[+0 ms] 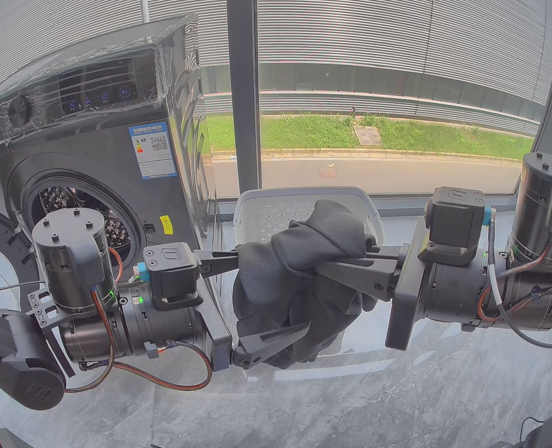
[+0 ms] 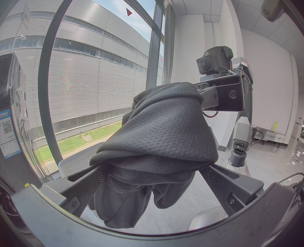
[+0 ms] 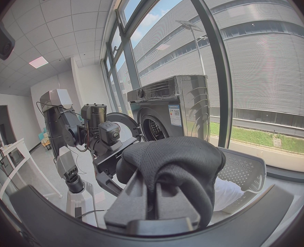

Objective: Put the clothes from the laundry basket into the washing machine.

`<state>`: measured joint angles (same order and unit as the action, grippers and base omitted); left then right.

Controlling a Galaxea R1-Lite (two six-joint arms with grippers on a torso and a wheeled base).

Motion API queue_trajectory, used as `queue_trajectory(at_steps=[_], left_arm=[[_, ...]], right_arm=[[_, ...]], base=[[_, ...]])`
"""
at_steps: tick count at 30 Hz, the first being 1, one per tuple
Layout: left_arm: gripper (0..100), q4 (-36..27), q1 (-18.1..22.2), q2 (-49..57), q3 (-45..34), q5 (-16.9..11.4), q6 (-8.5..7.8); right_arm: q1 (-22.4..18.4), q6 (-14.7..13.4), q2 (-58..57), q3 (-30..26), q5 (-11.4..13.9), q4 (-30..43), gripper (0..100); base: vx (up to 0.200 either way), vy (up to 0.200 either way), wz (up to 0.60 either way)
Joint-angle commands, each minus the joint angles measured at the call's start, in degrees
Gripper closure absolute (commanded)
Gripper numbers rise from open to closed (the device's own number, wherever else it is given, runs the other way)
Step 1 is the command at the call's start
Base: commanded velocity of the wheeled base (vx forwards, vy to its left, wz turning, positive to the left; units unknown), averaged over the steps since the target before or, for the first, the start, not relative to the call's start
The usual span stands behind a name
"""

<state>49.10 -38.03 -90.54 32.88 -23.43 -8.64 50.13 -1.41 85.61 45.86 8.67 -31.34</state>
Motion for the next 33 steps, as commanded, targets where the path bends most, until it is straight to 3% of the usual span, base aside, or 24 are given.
queue_trajectory(at_steps=[1,7,8,24,28,33], left_arm=[[0,0.1,0.2,0.1,0.3,0.1,0.12],[0,0.3,0.3,0.5,-0.1,-0.2,-0.06],[100,0.8,0.2,0.5,-0.3,-0.5,-0.15],[100,2.2,0.1,0.5,1.1,-0.5,0.29],[100,2.8,0.1,3.1,1.7,-0.5,0.47],[100,3.1,0.1,5.4,4.3,-0.1,2.75]], right_arm=[[0.3,0.0,-0.2,0.0,0.0,0.0,100],[0.3,0.0,-0.3,-0.1,0.0,0.0,100],[0.3,0.0,-0.3,-0.1,0.0,0.0,100],[0.6,-0.1,-0.5,-0.7,0.0,0.0,100],[-4.2,-0.9,-0.3,-0.8,-1.2,0.0,100],[-5.7,-1.1,0.1,-0.9,-1.2,0.0,100]], base=[[0.000,0.000,0.00],[0.000,0.000,0.00],[0.000,0.000,0.00],[0.000,0.000,0.00],[0.000,0.000,0.00],[0.000,0.000,0.00]])
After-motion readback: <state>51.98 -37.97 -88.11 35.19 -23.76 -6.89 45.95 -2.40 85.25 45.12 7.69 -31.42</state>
